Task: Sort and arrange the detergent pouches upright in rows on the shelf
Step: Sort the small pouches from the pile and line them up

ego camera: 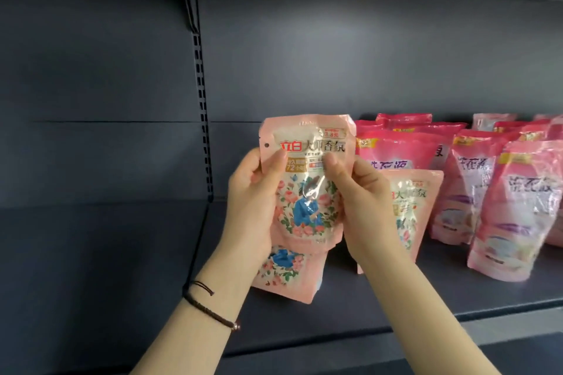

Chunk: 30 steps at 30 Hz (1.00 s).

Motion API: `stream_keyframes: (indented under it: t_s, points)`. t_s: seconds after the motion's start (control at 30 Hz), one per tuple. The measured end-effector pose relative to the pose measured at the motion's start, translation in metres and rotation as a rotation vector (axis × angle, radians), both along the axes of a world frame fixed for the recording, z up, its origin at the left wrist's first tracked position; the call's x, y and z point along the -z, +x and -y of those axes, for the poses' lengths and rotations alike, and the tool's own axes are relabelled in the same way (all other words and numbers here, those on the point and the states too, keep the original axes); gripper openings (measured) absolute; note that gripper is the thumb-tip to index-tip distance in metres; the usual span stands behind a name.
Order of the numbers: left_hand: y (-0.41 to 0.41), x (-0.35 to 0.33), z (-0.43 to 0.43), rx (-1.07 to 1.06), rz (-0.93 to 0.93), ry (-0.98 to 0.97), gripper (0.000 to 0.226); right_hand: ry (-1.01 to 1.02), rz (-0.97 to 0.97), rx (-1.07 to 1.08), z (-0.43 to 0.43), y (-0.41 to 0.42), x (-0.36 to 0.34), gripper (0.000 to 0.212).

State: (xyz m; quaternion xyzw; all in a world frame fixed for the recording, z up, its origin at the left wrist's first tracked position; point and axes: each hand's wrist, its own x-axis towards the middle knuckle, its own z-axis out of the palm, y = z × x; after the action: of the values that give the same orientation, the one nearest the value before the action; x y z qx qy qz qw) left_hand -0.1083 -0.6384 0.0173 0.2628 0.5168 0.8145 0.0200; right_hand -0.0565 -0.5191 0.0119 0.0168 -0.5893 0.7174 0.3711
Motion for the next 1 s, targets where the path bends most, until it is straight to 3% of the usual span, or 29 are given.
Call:
stream_keyframes:
  t_s: [0.17,0.4,0.6,0.7,0.8,0.87,0.93,1.0]
  points:
    - [0.043,0.017,-0.035,-0.032,0.008,0.010,0.020,0.054,0.023,0.072,-0.033,0.042,0.016,0.055]
    - [0.081,0.042,-0.094,-0.103,-0.086,-0.044,0.018,0.143,0.066,-0.079,-0.098,0.075,0.040,0.023]
    - [0.098,0.065,-0.131,-0.306,-0.037,-0.100,0.024,0.107,0.091,-0.032,-0.121,0.082,0.067,0.020]
    - [0.104,0.071,-0.136,-0.441,-0.148,-0.134,0.030,0.162,0.084,0.005,-0.124,0.081,0.075,0.015]
    - [0.114,0.088,-0.124,-0.572,-0.371,-0.314,0.071,0.361,0.024,0.103,-0.129,0.090,0.087,0.066]
    - [0.119,0.108,-0.115,-0.607,-0.518,-0.535,0.093,0.614,0.036,0.172,-0.133,0.101,0.100,0.091]
    - [0.123,0.125,-0.111,-0.586,-0.591,-0.717,0.104,0.851,0.132,0.193,-0.134,0.108,0.109,0.103]
    - [0.123,0.129,-0.112,-0.575,-0.577,-0.758,0.105,0.922,0.219,0.184,-0.132,0.110,0.110,0.101]
